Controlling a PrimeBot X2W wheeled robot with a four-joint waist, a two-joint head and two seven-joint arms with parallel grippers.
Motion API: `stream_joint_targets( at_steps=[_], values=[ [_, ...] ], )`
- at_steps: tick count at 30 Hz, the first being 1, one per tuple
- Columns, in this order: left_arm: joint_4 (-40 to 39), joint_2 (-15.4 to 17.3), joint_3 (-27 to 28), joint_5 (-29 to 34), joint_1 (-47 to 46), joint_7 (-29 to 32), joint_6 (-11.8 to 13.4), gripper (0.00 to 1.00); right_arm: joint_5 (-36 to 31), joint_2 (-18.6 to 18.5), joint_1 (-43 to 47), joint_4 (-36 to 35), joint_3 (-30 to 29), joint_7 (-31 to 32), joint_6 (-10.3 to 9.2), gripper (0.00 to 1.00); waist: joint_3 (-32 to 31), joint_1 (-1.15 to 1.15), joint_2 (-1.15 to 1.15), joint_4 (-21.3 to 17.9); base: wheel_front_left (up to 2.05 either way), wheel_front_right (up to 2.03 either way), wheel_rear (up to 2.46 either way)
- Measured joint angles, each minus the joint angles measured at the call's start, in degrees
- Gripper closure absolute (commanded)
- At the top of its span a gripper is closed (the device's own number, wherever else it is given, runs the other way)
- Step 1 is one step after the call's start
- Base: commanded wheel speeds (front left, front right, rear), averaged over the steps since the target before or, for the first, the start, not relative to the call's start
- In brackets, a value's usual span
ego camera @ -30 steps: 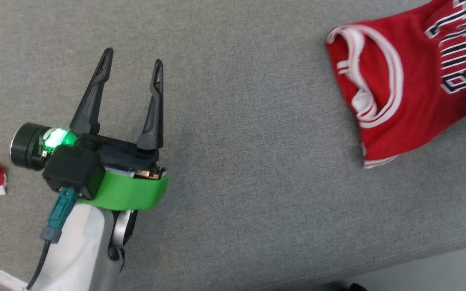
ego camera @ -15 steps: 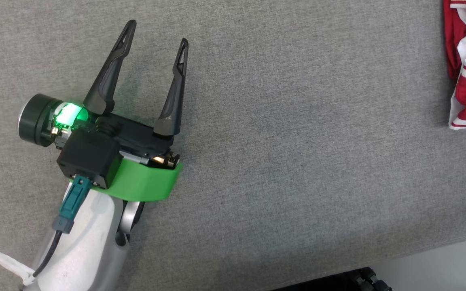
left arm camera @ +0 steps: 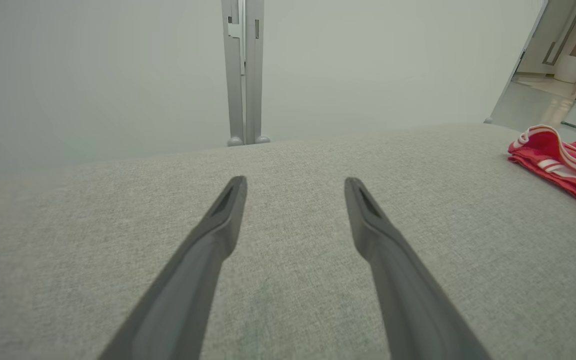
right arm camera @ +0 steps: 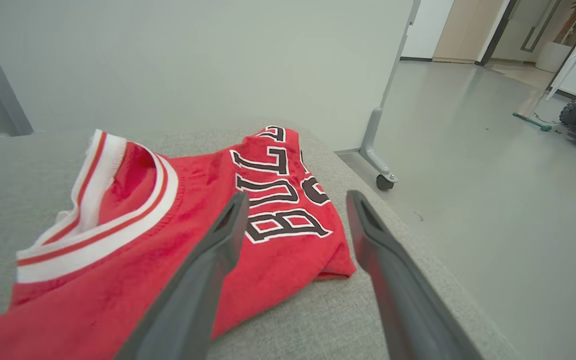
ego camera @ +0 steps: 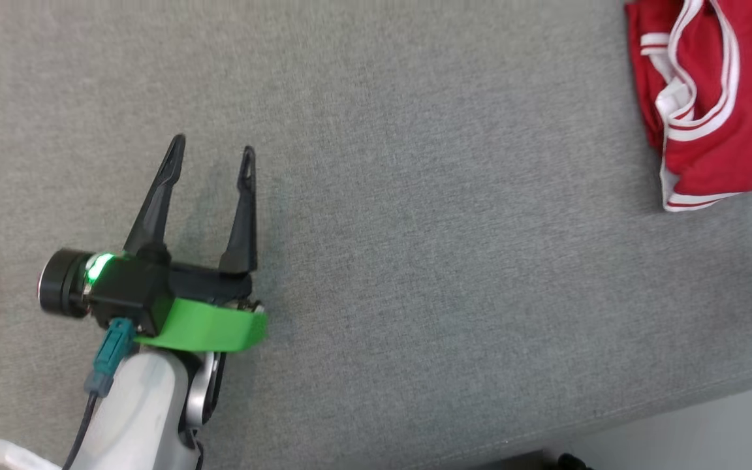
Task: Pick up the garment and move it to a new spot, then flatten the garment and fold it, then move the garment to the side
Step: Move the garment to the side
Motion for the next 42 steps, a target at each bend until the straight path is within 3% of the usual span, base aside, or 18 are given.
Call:
stream_joint_targets(
  at_steps=[8, 16, 27, 42],
  values=[
    [1.77, 0.32, 3.74, -2.50, 7.16, -0.57, 2.97, 0.00, -1.89, 7.68, 10.87, -11.05, 6.41, 0.01, 0.00, 0.00, -8.43, 0.00, 0.00, 0.22, 0.00, 0.00, 0.00],
    [2.74, -0.13, 6.11, -4.36, 12.74, -1.07, 4.83, 0.00, -3.66, 12.22, 17.47, -16.95, 12.32, 1.56, -0.01, 0.00, -15.40, 0.00, 0.00, 2.37, 0.00, 0.00, 0.00],
    [4.26, 0.41, 7.19, -4.67, 19.34, -1.24, 5.08, 0.00, -6.05, 14.33, 22.91, -20.78, 16.81, 5.94, -0.01, 0.00, -23.07, 0.00, 0.00, 8.02, 0.00, 0.00, 0.00],
    [5.84, 0.87, 6.25, -4.75, 22.58, -1.25, 4.19, 0.00, -6.78, 15.35, 29.29, -24.49, 16.24, 8.99, -0.01, 0.00, -29.18, -0.01, 0.00, 8.85, 0.00, 0.00, 0.00]
  ],
)
